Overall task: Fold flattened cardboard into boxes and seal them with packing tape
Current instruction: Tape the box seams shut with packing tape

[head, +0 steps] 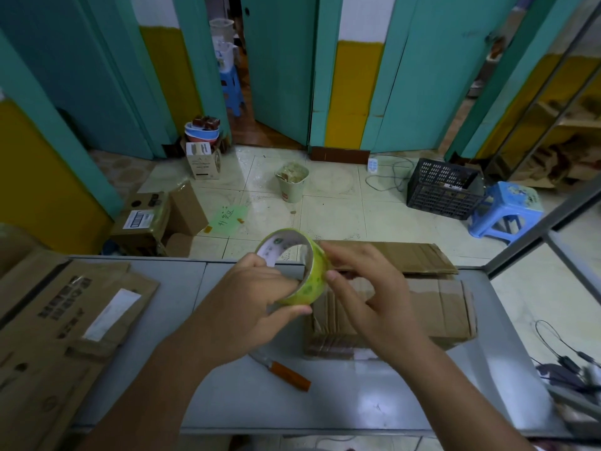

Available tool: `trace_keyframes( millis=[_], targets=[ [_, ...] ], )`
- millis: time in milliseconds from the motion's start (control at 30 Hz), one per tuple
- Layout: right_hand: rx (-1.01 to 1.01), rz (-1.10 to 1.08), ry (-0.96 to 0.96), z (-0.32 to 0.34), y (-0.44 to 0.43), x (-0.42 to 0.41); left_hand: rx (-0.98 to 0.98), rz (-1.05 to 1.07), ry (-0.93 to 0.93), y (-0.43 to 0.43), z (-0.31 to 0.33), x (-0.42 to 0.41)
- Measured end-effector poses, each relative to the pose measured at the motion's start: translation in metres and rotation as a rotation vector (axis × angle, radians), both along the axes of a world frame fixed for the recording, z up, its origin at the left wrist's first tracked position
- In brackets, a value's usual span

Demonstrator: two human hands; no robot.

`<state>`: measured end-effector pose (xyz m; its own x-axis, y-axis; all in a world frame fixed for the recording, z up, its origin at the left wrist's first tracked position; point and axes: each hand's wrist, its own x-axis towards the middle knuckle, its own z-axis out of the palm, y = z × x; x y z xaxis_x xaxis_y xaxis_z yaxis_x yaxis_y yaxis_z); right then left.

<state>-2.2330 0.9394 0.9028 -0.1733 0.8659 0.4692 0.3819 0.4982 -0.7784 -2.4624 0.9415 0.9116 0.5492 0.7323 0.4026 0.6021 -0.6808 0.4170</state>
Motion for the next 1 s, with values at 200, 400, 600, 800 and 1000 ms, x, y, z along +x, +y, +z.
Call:
trace_keyframes(
  millis=[200, 400, 600, 800, 1000],
  targets=[
    [0.133, 0.075, -0.105, 0.007, 0.004, 0.006, -0.109, -0.009, -0.045, 0.003, 0.006, -0.007],
    [0.205, 0.055, -0.121, 0.012, 0.001, 0.001, -0.101, -0.009, -0.046, 0.002, 0.01, -0.002],
    [0.23, -0.01, -0.106, 0.014, -0.001, -0.002, -0.097, -0.011, -0.04, 0.001, 0.009, -0.004],
    [0.174, -0.021, -0.09, 0.025, -0.001, 0.001, 0.0, -0.021, -0.071, 0.003, 0.01, -0.003],
    [0.258, -0.038, -0.118, 0.032, -0.002, 0.003, -0.037, -0.046, -0.131, 0.0, 0.011, -0.004]
  ],
)
